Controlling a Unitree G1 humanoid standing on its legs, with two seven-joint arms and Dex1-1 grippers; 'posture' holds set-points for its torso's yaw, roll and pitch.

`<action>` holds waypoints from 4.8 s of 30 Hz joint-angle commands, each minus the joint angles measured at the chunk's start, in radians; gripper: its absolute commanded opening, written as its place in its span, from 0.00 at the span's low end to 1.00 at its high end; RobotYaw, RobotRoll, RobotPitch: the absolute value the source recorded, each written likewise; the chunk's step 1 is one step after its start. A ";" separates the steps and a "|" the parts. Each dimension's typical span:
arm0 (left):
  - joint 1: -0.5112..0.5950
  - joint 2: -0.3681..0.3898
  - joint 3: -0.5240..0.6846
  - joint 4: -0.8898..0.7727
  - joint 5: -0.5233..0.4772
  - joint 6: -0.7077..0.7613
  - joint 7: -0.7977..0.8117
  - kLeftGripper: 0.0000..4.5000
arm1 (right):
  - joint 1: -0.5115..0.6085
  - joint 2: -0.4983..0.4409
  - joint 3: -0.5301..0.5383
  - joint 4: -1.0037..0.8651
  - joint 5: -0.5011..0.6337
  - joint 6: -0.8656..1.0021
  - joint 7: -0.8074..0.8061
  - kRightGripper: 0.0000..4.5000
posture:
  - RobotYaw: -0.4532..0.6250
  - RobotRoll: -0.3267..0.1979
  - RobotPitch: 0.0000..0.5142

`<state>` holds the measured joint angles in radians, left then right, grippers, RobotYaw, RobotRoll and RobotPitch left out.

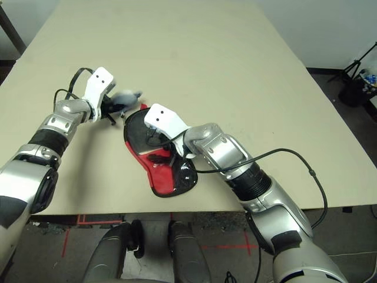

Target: Store the ping-pong paddle in its case and zip it.

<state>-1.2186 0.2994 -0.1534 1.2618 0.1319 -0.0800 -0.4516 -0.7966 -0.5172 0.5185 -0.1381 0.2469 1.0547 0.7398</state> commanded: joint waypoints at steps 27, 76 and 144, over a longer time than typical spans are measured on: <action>-0.040 -0.352 0.068 0.061 0.041 -0.165 -0.058 0.11 | 0.053 0.094 -0.036 0.023 -0.018 0.093 -0.043 1.00 | 0.24 0.62 0.49; 0.083 -0.074 0.101 -0.266 -0.099 0.147 -0.532 0.99 | -0.464 0.022 -0.211 0.829 -0.193 -0.425 -0.017 1.00 | 0.36 0.62 0.38; 0.188 -0.134 -0.146 -0.415 -0.062 0.353 -0.525 1.00 | 0.373 -0.612 -0.377 -0.374 -0.099 0.309 0.299 0.02 | 0.26 0.62 0.43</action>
<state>-1.0443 0.1637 -0.2891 0.8019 0.0486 0.2623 -0.9834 -0.4622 -1.0892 0.1548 -0.4644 0.0932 1.3059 1.0030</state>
